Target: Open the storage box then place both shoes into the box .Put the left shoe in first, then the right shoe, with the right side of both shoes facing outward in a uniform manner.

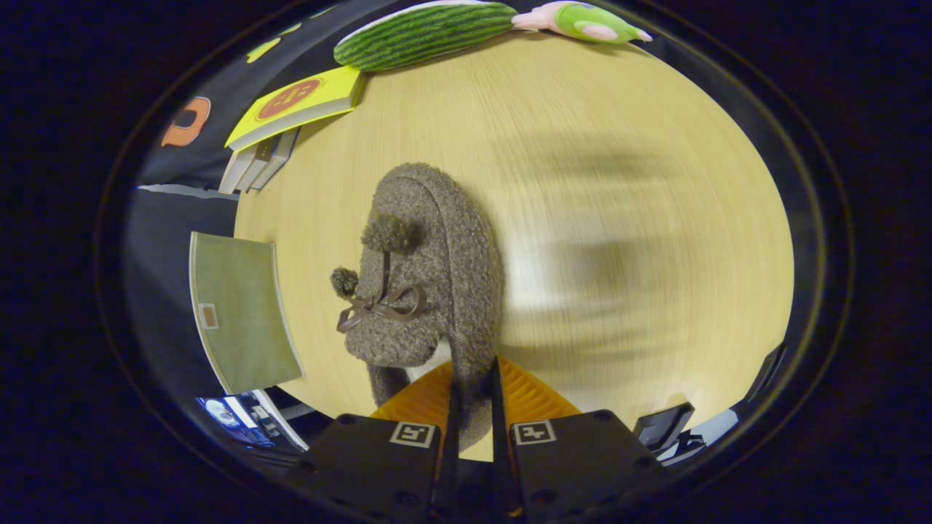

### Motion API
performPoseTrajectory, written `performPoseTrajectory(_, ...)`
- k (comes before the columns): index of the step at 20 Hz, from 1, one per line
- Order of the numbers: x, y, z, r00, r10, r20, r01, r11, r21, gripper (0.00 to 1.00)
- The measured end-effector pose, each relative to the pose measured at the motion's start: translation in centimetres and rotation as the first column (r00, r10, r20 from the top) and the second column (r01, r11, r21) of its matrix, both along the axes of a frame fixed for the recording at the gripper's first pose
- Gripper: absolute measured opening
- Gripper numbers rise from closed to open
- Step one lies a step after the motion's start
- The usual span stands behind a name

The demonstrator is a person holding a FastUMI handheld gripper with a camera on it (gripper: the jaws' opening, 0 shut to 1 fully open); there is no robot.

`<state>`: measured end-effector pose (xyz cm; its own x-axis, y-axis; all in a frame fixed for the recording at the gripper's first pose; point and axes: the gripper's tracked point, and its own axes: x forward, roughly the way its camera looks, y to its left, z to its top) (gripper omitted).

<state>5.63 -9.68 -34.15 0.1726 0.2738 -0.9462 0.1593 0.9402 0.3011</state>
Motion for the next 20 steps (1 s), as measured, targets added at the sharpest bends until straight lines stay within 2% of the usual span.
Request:
performPoseTrajectory(3, -0.4, 0.8, 0.6, 1.000, -0.028, -0.008, 0.028, 0.999, 0.026, 0.06)
performPoseTrajectory(8, -1.7, 4.4, 4.0, 0.999, -0.033, 0.006, 0.032, 0.997, 0.075, 0.06)
performPoseTrajectory(11, -2.0, 7.8, 8.0, 0.999, 0.005, 0.051, -0.010, 0.996, 0.091, 0.06)
performPoseTrajectory(16, -1.9, 15.9, 16.2, 0.990, 0.065, 0.128, -0.080, 0.990, 0.118, 0.06)
performPoseTrajectory(20, -1.1, 23.2, 21.1, 0.986, 0.066, 0.156, -0.091, 0.984, 0.156, 0.06)
